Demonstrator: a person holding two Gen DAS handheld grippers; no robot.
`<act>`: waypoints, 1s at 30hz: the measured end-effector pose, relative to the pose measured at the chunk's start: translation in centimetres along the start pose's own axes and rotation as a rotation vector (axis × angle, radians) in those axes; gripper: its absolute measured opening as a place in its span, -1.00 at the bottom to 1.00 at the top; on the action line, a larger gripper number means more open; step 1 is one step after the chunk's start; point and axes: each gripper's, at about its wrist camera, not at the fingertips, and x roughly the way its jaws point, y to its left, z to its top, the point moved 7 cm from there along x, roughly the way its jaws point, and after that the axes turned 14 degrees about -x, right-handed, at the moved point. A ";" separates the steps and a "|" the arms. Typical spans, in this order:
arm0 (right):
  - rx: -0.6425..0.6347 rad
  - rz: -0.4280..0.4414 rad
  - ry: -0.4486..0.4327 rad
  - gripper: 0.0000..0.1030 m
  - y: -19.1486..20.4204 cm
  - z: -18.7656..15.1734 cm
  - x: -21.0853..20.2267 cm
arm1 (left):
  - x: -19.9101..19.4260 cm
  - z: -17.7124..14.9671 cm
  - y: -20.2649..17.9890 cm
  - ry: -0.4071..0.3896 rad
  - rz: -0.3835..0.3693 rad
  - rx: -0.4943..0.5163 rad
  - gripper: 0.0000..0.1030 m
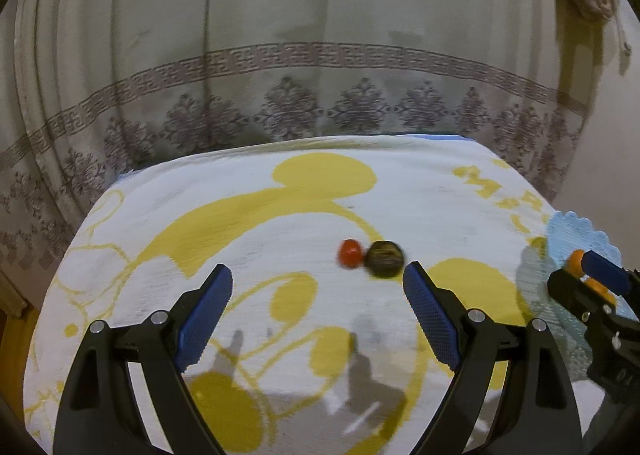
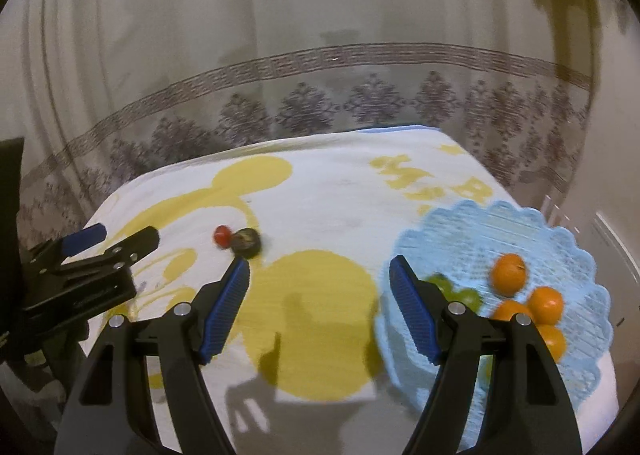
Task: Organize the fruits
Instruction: 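Move both open tools back toward the red tomato and dark brown fruit, then grasp the dark brown fruit with the right tool while the left tool grasps the red cherry tomato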
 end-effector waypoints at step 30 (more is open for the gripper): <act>-0.036 0.172 0.231 0.32 5.9 0.7 15.9 | 5.0 -0.3 7.4 0.084 0.132 -0.141 0.68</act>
